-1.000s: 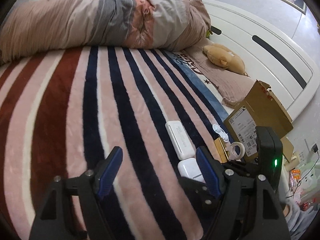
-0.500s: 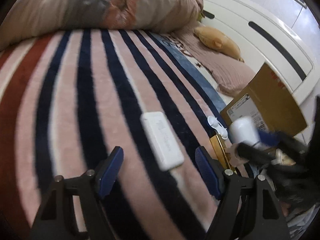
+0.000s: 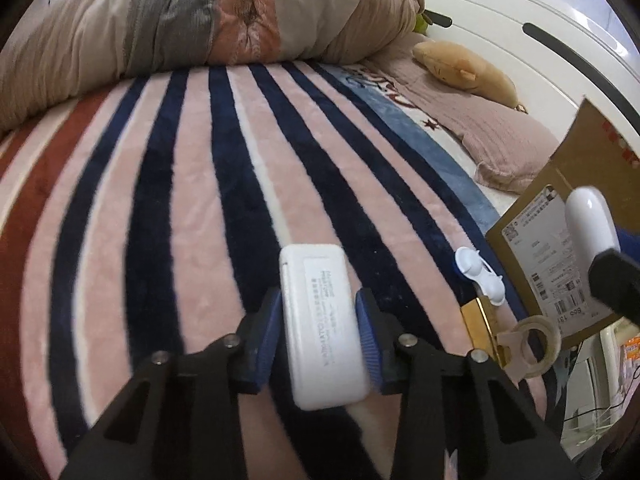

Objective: Organize rigid objects
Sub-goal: 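Grasp the white earbuds case with the right gripper while the left grasps the white rectangular box, then lower both held items into the cardboard box and open both grippers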

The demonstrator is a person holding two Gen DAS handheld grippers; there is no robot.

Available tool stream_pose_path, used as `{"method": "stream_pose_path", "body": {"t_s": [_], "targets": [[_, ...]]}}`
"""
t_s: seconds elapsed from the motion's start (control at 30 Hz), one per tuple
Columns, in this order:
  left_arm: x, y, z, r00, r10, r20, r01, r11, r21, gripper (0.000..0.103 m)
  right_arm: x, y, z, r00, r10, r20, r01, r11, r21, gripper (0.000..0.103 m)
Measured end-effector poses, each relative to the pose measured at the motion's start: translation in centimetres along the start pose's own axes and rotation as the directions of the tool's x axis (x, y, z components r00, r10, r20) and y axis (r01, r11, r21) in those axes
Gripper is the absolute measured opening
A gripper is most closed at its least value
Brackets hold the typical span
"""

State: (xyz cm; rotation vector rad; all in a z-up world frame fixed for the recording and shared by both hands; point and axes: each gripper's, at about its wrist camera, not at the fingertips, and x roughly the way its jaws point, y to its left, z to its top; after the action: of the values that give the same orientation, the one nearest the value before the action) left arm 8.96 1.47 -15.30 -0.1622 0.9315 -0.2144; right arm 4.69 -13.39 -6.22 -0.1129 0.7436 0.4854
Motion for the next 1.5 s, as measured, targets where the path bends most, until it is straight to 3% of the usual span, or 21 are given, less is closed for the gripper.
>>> {"method": "stream_pose_path", "body": {"t_s": [0.23,0.43,0.57,0.7,0.83,1.03,1.2,1.5], "targets": [[-5.6,-1.2,0.6,0.995,0.044,0.094,-0.048,0.998,0.040,0.032,-4.9,0.0,1.1,0.989,0.081,0.120,-0.082,0.997,0.005,0.043],[-11.2,-4.0,2.1,0.975,0.061,0.216,-0.078,0.994,0.071,0.032,-9.9,-3.5,1.7,0.969,0.102,0.224,-0.111,0.993,0.027,0.043],[-15.0,-7.8,4.0,0.955,-0.003,0.297,-0.035,0.992,0.124,0.032,-12.6,-7.4,1.6,0.962,0.027,0.273,-0.043,0.998,0.055,0.043],[-17.5,-13.2,6.2,0.939,-0.116,0.324,0.044,0.974,0.222,0.032,-13.4,-12.0,1.1,0.969,-0.051,0.242,0.031,0.996,0.087,0.043],[-17.2,-18.5,8.4,0.933,-0.229,0.276,0.137,0.939,0.316,0.032,-11.8,-15.8,0.5,0.978,-0.125,0.168,0.107,0.988,0.109,0.044],[-12.7,-24.2,10.6,0.956,-0.254,0.145,0.180,0.902,0.392,0.032,-10.1,-18.6,-0.2,0.983,-0.115,0.140,0.098,0.988,0.121,0.044],[-8.3,-26.5,11.0,0.978,-0.208,0.024,0.180,0.892,0.415,0.032,-10.3,-20.2,-1.1,0.985,-0.084,0.150,0.064,0.989,0.134,0.044],[-3.1,-28.0,11.1,0.989,-0.126,-0.083,0.150,0.882,0.446,0.032,-10.1,-21.4,-2.1,0.986,-0.080,0.144,0.057,0.986,0.158,0.044]]}}
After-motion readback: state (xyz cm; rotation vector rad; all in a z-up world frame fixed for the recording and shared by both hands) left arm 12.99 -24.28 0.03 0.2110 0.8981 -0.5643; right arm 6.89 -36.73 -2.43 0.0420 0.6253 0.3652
